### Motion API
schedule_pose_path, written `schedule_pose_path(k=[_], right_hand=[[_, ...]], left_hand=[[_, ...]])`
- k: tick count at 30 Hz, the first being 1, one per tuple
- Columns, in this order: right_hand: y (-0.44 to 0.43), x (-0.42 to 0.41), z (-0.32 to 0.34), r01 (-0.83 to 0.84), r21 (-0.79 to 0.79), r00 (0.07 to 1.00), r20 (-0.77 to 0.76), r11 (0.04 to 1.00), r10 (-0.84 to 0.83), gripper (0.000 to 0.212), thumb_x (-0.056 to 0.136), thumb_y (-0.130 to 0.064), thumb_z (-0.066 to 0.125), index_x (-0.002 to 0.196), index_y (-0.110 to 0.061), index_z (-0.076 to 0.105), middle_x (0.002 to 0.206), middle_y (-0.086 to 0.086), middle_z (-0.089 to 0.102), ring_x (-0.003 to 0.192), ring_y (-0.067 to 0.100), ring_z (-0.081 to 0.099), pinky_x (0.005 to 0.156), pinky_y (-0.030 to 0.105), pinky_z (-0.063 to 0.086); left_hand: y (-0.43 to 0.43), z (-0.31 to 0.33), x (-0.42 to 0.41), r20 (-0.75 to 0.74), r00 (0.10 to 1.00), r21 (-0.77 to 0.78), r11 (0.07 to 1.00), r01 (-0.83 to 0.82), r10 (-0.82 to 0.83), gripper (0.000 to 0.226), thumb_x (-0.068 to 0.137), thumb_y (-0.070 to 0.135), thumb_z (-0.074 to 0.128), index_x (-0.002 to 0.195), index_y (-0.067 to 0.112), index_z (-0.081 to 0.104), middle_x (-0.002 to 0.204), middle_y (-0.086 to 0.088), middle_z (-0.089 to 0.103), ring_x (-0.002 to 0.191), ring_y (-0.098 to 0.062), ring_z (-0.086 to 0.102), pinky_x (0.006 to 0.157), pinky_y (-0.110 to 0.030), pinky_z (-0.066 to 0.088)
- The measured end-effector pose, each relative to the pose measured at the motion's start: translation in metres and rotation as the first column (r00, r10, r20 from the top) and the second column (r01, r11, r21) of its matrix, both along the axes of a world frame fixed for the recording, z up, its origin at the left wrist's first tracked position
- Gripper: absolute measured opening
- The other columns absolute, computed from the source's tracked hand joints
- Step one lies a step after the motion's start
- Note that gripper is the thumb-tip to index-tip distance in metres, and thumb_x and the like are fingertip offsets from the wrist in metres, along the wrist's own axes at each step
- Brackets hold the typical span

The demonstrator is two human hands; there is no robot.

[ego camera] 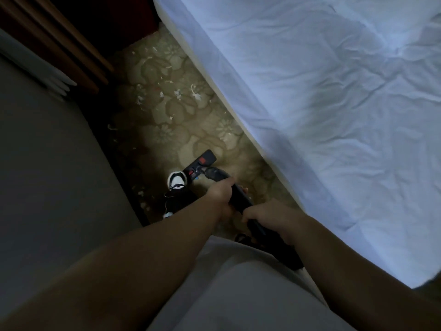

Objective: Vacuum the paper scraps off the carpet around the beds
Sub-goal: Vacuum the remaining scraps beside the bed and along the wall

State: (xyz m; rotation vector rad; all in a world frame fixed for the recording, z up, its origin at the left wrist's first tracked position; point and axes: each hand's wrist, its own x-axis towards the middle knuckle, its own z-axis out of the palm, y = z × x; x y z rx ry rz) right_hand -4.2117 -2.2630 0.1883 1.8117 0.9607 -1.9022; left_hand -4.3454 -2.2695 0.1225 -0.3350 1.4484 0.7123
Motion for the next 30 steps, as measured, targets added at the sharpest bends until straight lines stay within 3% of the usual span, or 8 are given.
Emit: schedule_pose_path(k=[2,5,8,12,18,26,30], right_hand=[[-0.015,0.037,0.002,0.009,-0.011,1.0,0.013,1.0,-0.009,0.028,0.082,-0.018,0.076,0.099,0.004,0.074,0.077,0.018,0.074,0.065,0.03,0.071,0.062,0.034,0.057],[-0.034,0.077,0.01,0.031,-0.037,0.999,0.027,0.999,-0.03,0.026,0.085,-0.019,0.075,0.1,0.002,0.072,0.071,0.016,0.073,0.059,0.028,0.07,0.054,0.029,0.055],[-0.051,0.108,0.019,0.047,-0.049,0.999,0.014,0.998,-0.047,0.027,0.086,-0.018,0.074,0.104,0.003,0.069,0.072,0.017,0.072,0.058,0.028,0.068,0.056,0.03,0.055],[-0.077,0.132,0.025,0.057,-0.084,0.998,0.014,0.995,-0.056,0.028,0.091,-0.019,0.072,0.107,0.003,0.066,0.074,0.018,0.069,0.061,0.031,0.067,0.056,0.031,0.055],[-0.127,0.127,0.015,0.051,-0.088,0.999,0.003,0.995,-0.051,0.03,0.084,-0.017,0.074,0.108,0.0,0.067,0.075,0.018,0.069,0.062,0.031,0.068,0.061,0.036,0.055],[-0.22,0.119,0.017,0.036,-0.101,0.999,-0.005,0.994,-0.037,0.022,0.08,-0.015,0.073,0.096,-0.002,0.066,0.074,0.018,0.067,0.062,0.029,0.064,0.06,0.033,0.051],[-0.261,0.126,0.022,-0.006,-0.122,1.0,0.015,0.992,0.008,0.019,0.084,-0.016,0.071,0.093,-0.001,0.065,0.074,0.017,0.066,0.059,0.027,0.062,0.056,0.029,0.05]], left_hand=[[-0.013,0.0,0.038,0.017,1.0,-0.01,1.0,-0.006,0.007,0.029,0.102,0.028,0.059,0.119,0.003,0.057,0.084,-0.013,0.06,0.071,-0.026,0.062,0.056,-0.042,0.054],[-0.033,0.008,0.08,0.067,0.998,0.006,1.0,0.015,-0.015,0.027,0.101,0.026,0.06,0.112,0.002,0.058,0.079,-0.012,0.059,0.071,-0.027,0.06,0.065,-0.044,0.053],[-0.05,0.015,0.107,0.119,0.991,0.004,0.999,0.053,-0.053,0.027,0.099,0.023,0.064,0.114,0.002,0.058,0.078,-0.012,0.059,0.071,-0.027,0.061,0.069,-0.046,0.054],[-0.074,0.021,0.13,0.108,0.992,0.025,0.998,0.063,-0.065,0.035,0.099,0.024,0.065,0.125,0.004,0.053,0.087,-0.014,0.06,0.075,-0.027,0.062,0.062,-0.044,0.055],[-0.12,0.018,0.13,0.074,0.996,0.023,0.998,0.054,-0.055,0.029,0.1,0.024,0.064,0.115,0.001,0.056,0.077,-0.014,0.061,0.067,-0.027,0.062,0.054,-0.041,0.054],[-0.211,0.021,0.125,0.084,0.993,-0.007,0.997,0.081,-0.08,0.025,0.105,0.026,0.055,0.089,0.006,0.051,0.074,-0.009,0.053,0.064,-0.023,0.053,0.065,-0.039,0.048],[-0.255,0.018,0.133,0.11,0.993,-0.032,0.999,0.034,-0.031,0.024,0.102,0.028,0.06,0.096,0.005,0.055,0.081,-0.011,0.057,0.07,-0.026,0.058,0.083,-0.046,0.056]])
